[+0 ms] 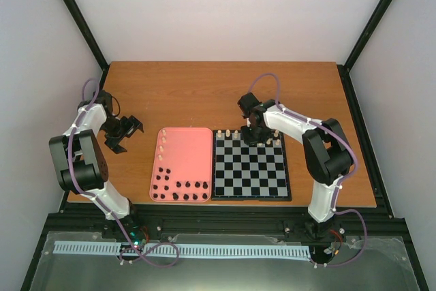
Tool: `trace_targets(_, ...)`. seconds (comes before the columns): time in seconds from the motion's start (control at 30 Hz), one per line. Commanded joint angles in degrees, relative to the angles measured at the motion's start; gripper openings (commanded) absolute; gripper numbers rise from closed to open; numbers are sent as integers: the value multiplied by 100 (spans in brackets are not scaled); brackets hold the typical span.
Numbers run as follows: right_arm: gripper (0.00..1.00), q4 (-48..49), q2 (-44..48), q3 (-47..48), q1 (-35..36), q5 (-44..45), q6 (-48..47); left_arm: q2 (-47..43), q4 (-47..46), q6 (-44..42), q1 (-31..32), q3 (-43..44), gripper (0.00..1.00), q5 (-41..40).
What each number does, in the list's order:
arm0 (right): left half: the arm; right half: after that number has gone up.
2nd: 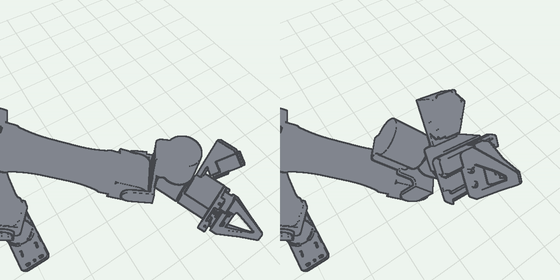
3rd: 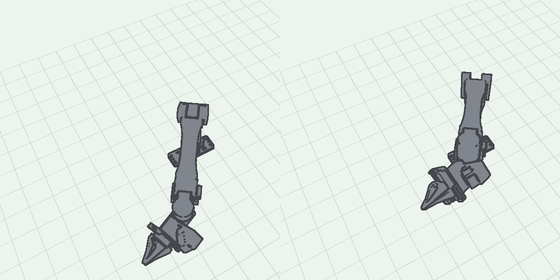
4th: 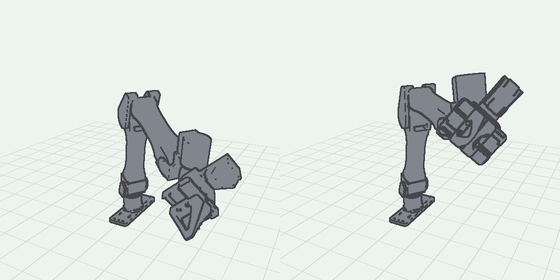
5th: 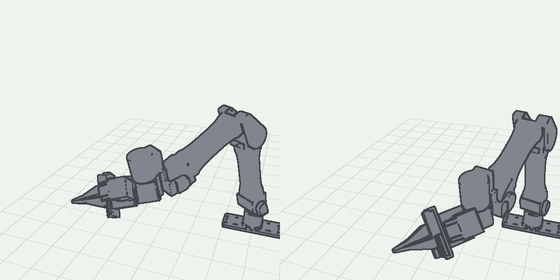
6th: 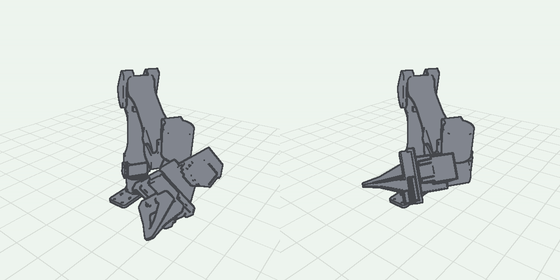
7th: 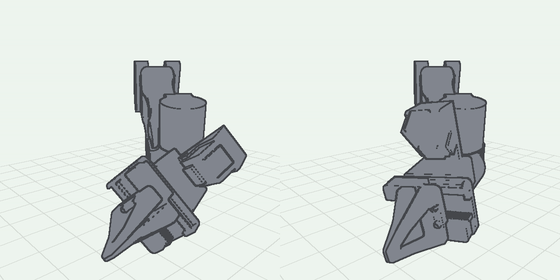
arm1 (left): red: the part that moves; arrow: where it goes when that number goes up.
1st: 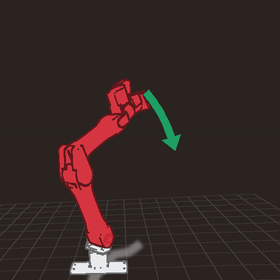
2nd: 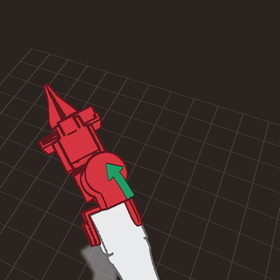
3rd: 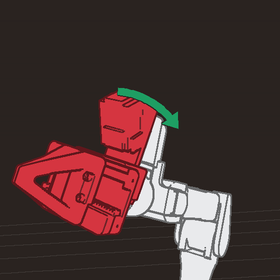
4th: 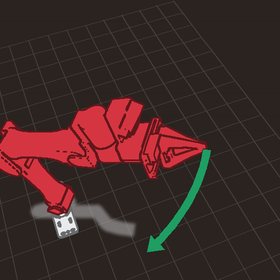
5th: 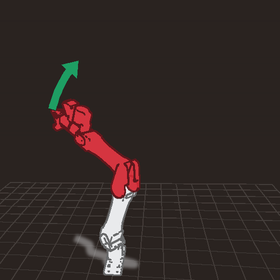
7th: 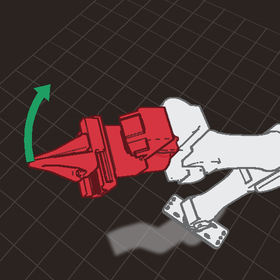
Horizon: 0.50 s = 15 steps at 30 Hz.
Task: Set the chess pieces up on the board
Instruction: Place the chess piece on the chessboard.
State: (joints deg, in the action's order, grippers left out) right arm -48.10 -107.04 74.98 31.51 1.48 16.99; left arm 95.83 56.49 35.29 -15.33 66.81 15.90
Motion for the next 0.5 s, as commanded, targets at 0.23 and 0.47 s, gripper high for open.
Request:
trace_targets(0.23,18,33,-53,100,-67,31,-38,67,-43,-75,-5,157,100,62)
trace_targets(0.47,29,49,231,140,-66,-162,-117,58,-49,-75,-9,157,100,72)
